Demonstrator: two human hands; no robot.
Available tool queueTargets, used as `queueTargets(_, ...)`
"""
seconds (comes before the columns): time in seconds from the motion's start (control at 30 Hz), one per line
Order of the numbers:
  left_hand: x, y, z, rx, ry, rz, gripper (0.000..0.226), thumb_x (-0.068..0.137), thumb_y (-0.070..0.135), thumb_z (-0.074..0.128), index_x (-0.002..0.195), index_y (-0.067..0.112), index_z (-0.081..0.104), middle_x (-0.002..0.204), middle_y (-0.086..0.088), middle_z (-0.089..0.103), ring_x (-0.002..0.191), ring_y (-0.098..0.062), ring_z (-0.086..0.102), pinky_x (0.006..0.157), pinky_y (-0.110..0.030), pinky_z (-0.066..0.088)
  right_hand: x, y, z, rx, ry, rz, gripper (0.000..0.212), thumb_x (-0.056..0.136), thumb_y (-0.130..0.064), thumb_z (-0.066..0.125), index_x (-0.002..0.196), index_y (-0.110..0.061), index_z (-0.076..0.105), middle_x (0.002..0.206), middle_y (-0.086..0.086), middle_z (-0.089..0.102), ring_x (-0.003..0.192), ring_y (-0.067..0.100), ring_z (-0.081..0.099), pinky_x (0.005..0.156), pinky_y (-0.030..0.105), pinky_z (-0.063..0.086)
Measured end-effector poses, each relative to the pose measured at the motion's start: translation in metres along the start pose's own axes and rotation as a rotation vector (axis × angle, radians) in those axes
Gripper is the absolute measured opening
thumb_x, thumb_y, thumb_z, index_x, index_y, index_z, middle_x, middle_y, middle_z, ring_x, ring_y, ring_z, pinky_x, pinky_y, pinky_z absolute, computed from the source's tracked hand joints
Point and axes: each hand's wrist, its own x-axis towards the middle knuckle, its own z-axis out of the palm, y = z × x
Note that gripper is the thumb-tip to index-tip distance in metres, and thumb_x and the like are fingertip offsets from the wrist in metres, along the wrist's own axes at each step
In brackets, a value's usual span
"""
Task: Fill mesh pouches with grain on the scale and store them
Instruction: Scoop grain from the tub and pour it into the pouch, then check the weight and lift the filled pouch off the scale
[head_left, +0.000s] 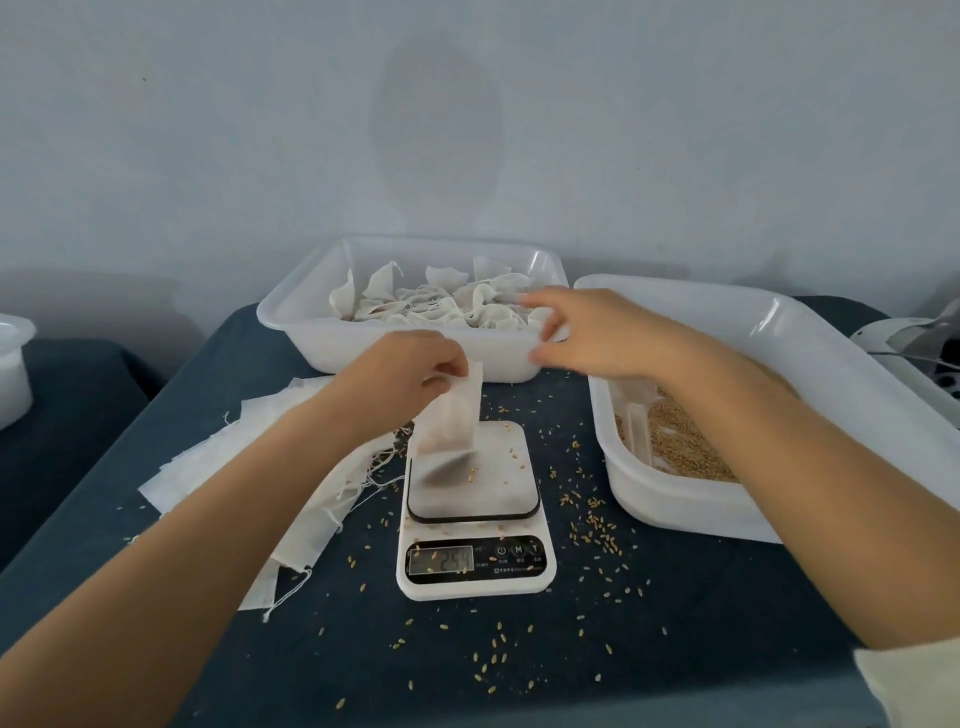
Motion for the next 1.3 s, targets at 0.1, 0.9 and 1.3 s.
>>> queueTargets(0.1, 0.014, 0.002, -0.006, -0.009, 0.029, 0.044, 0.02, 0.081, -0.005, 0.059, 0.093, 0.008, 0.068, 0.086, 0.01, 0.057, 0.081, -0.006, 0.049, 0.073, 0.004, 0.028, 0.012, -0.034, 0.02, 0.016, -0.197, -0.167, 0.086, 0.076, -0.034, 0.076, 0.145, -0.03, 0.025, 0.122, -0.005, 0.05, 0.099, 0.012, 0.053, 0.082, 0.023, 0.042)
queueTargets(0.9, -0.025, -0.015, 0.017, -0.16, -0.039, -0.007, 0.076, 0.071, 0.031, 0.079, 0.133, 0.034, 0.035, 0.112, 0.018, 0.042, 0.097, 0.017, 0.044, 0.079, -0.009, 0.039, 0.007, -0.03, 0.056, -0.076, -0.238, -0.216, 0.033, 0.083, -0.033, 0.069, 0.114, -0.022, 0.063, 0.1, -0.006, 0.057, 0.094, 0.016, 0.057, 0.082, 0.031, 0.048)
queueTargets(1.3, -0.053, -0.053, 0.04, -0.221, 0.195, -0.385, 0.024, 0.092, 0.037, 0.053, 0.114, 0.027, 0.05, 0.09, 0.018, 0.055, 0.079, 0.002, 0.055, 0.063, -0.011, 0.039, 0.022, -0.02, 0.022, 0.283, 0.146, -0.267, 0.007, 0.086, -0.017, 0.068, 0.084, -0.01, 0.069, 0.075, -0.005, 0.06, 0.062, 0.001, 0.047, 0.062, 0.008, 0.036)
